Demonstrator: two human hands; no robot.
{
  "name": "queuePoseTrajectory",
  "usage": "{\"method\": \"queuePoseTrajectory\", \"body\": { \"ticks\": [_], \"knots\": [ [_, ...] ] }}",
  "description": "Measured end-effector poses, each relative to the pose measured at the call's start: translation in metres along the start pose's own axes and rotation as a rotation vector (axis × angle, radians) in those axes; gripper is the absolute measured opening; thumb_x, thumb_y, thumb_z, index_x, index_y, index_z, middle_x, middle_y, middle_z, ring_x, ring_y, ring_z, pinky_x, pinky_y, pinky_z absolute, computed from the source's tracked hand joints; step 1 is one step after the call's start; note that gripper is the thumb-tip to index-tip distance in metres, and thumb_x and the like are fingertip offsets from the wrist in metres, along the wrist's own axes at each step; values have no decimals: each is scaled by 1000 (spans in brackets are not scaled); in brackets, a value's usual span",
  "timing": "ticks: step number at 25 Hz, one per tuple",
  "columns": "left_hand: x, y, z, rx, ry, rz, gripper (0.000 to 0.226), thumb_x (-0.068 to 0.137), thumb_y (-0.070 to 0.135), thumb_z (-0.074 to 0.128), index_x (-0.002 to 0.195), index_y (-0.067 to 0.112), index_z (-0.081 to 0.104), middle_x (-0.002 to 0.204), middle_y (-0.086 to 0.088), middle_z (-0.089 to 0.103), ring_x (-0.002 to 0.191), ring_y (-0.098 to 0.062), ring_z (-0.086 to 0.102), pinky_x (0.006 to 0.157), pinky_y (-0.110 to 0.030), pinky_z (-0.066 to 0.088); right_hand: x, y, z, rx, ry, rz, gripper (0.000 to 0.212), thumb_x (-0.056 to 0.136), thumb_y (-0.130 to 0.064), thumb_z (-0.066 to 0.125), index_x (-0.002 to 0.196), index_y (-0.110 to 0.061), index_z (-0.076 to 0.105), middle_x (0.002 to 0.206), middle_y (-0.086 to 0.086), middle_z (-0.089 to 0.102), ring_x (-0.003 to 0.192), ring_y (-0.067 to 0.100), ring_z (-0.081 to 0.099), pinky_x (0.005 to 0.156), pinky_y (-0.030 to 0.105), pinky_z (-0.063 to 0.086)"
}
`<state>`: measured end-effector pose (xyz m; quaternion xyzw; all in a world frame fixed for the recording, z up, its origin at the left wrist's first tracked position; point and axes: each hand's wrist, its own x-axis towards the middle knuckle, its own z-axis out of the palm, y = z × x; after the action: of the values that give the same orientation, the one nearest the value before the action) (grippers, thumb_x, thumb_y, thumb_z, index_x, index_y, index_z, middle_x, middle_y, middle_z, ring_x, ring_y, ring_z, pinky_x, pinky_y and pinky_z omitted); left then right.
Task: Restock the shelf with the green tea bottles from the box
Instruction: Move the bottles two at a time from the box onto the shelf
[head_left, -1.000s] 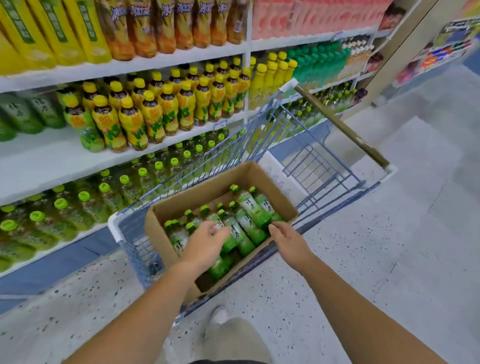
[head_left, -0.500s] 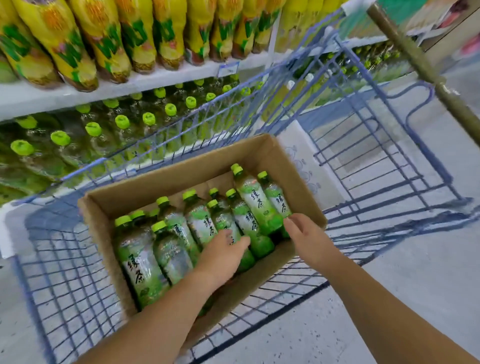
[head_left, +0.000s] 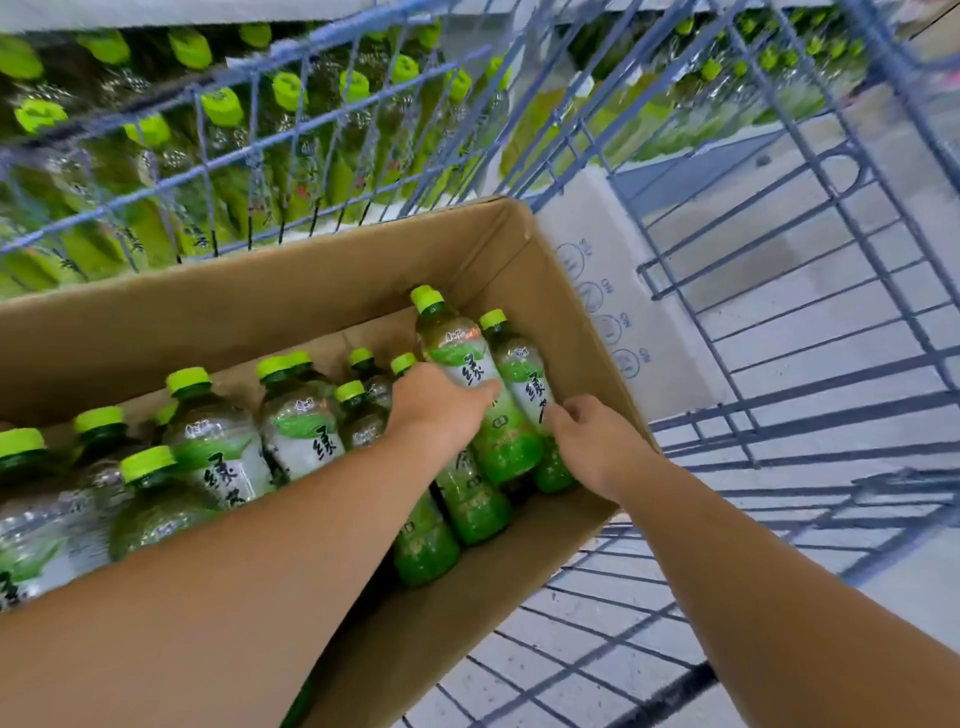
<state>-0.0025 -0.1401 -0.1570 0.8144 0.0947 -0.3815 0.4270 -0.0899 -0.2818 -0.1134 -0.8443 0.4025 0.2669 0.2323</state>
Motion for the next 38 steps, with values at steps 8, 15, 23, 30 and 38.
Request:
{"method": "queuePoseTrajectory", "body": {
  "ticks": [8,15,23,30,38],
  "knots": [
    [15,16,11,-233,-87,-177,43,62,35,86,95,11,70,95,-8,71,86,-28,68,80,-38,59,19,-4,8,-114,33,-8,31,101,-39,50,113,-12,57,112,10,66,100,28,60,80,34,45],
    [-9,0,-8,-174,-132,-91,64,41,47,75,98,18,69,93,-5,72,84,-24,68,74,-42,61,25,-2,11,-104,35,-48,41,86,-46,71,107,-12,62,102,4,68,95,24,63,81,36,52],
    [-11,-42,-60,-28,-190,-14,75,41,50,76,105,16,58,95,-3,68,91,-23,67,72,-38,55,29,-10,8,31,-65,-58,57,70,-30,84,104,-18,40,89,-5,52,75,8,50,53,24,35],
    [-24,-50,-99,-210,-270,21,63,47,47,77,106,38,56,96,8,71,77,-10,72,54,-24,52,-18,-45,31,525,-258,83,41,62,-20,76,101,-9,71,102,21,73,93,38,71,82,61,58],
    [-89,-37,-166,-152,-255,41,44,82,32,75,117,34,48,105,7,65,90,-15,67,73,-37,58,-110,-77,19,654,-140,28,20,80,-21,71,92,-8,62,79,9,58,72,24,56,63,32,44]
  ]
}}
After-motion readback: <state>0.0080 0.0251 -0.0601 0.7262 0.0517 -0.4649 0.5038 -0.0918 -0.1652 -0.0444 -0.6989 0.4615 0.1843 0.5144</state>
